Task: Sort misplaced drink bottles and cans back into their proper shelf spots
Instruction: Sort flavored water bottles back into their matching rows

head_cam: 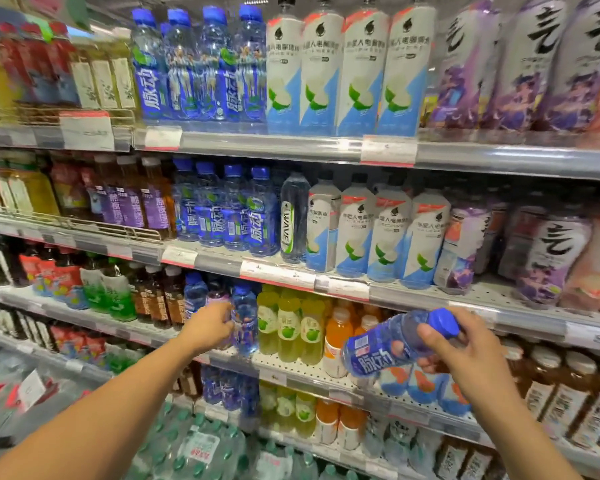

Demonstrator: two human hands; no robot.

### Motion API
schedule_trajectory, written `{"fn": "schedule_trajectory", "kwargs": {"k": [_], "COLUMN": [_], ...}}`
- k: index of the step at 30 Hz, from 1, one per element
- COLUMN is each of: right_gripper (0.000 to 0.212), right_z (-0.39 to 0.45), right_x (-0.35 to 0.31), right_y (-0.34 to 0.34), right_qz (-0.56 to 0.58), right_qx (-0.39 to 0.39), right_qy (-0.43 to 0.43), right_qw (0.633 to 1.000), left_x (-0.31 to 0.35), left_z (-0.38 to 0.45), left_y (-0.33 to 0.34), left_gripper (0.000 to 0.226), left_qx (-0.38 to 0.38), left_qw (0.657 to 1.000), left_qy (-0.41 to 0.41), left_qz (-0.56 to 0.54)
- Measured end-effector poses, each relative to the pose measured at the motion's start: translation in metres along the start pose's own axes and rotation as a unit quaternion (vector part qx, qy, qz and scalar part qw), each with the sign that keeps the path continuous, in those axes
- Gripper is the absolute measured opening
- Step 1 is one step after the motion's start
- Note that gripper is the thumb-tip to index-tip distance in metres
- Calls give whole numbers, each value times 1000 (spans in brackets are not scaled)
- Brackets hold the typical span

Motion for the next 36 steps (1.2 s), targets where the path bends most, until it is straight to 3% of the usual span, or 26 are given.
{"fn": "schedule_trajectory", "kwargs": {"k": [6, 13, 20, 24, 31, 36], "right_gripper": [14, 15, 17, 17, 16, 15], "right_z": [6, 14, 18, 18, 15, 12], "right_x": [-11, -5, -4, -6, -7, -6], "right_y": [54, 79, 86, 92, 97, 101], "right_qz": [2, -15, -34, -18, -20, -17], "right_qx": [-19, -19, -17, -23, -31, -42], "right_qy": [20, 33, 19, 29, 25, 34], "right_qw": [1000, 999, 999, 999, 999, 998], "left_x": [-37, -53, -60, -67, -70, -77], "left_z": [69, 108, 114, 107, 83, 56], "left_y": [-5, 12, 19, 21, 18, 14], "left_gripper": [71, 54, 55, 43, 33, 29], "left_qx": [88, 50, 98, 101, 93, 135], "left_qw": [994, 999, 995, 995, 994, 985], "left_qy": [6, 3, 14, 17, 16, -8], "left_qz": [-58, 9, -5, -6, -55, -104]}}
Point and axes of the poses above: each hand's wrist, its own z-axis towards the middle knuckle, its own y-axis out of the palm, x = y × z, the point moved 3 cm from there along z, towards the middle knuckle, and after that the axes turned 6 degrees about x, right-handed, at the moved point
